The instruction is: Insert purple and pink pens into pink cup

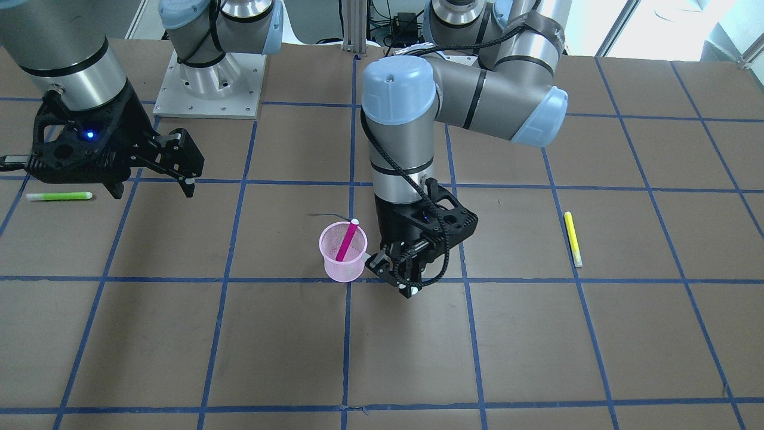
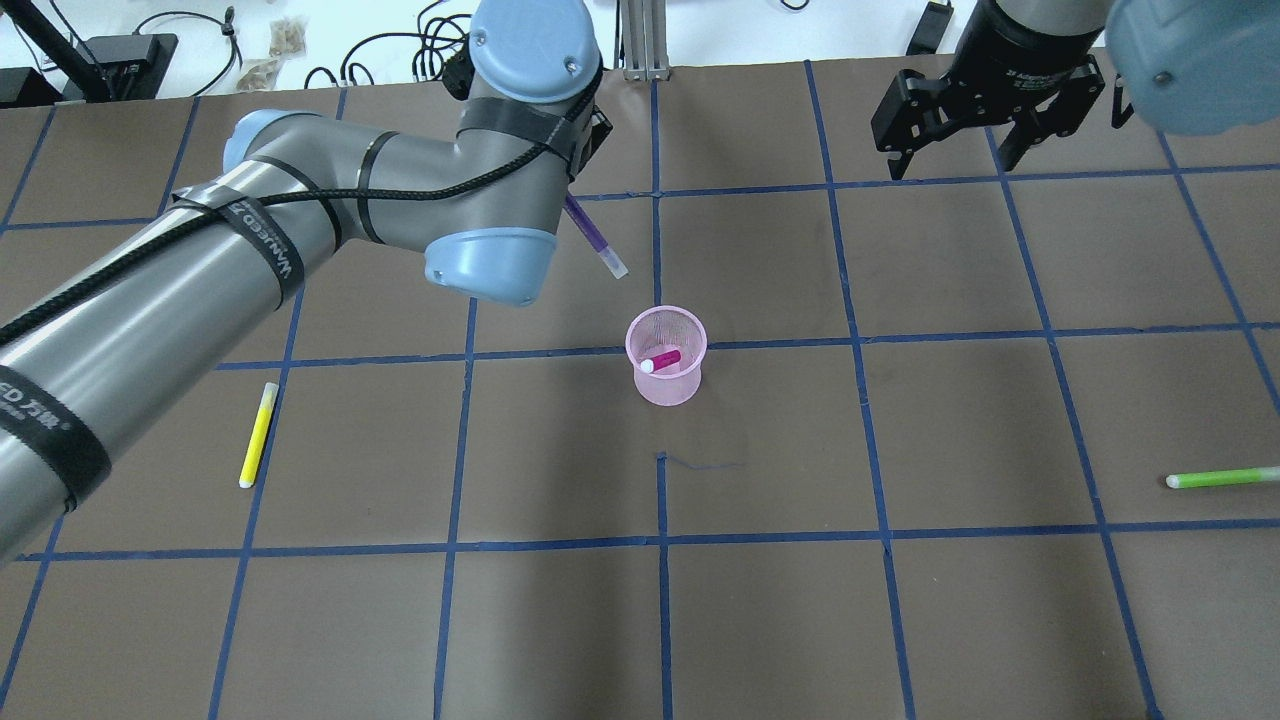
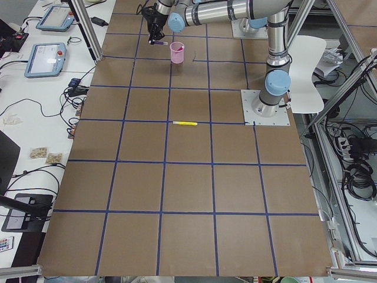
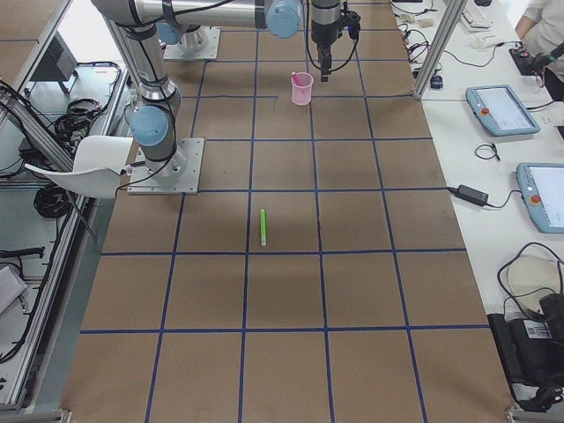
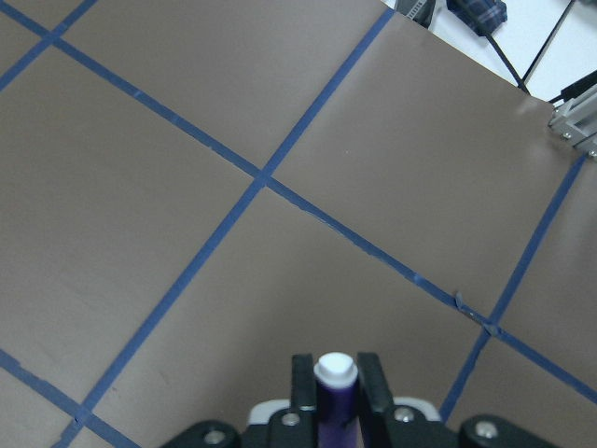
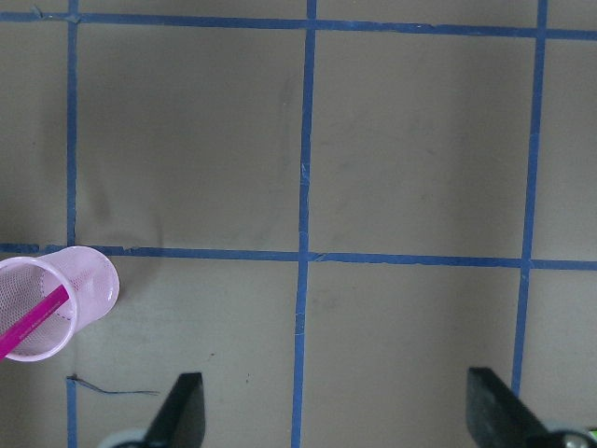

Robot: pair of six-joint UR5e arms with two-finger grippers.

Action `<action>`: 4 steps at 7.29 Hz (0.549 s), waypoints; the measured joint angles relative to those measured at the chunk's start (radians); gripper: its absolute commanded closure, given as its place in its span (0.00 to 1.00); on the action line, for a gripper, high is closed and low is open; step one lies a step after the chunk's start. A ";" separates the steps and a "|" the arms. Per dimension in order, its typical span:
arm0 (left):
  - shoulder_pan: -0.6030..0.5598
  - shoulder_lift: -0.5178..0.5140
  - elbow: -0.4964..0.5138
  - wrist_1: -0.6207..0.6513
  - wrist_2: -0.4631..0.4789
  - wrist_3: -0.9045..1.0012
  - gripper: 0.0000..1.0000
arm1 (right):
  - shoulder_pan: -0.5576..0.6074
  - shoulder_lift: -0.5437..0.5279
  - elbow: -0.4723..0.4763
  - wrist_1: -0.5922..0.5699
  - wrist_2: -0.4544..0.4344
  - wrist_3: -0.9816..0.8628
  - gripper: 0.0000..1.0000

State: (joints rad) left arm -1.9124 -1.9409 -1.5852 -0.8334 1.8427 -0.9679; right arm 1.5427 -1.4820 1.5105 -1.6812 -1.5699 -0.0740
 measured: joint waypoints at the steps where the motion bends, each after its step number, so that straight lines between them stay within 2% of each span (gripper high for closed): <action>1: -0.039 -0.005 -0.006 -0.001 0.023 -0.047 1.00 | 0.000 0.000 0.002 0.000 -0.005 -0.003 0.00; 4: -0.119 -0.015 -0.059 0.000 0.116 -0.098 1.00 | -0.002 0.000 0.003 -0.006 -0.006 -0.004 0.00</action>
State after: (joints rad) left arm -2.0314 -1.9562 -1.6442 -0.8331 1.9590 -1.0661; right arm 1.5411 -1.4819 1.5139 -1.6870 -1.5759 -0.0778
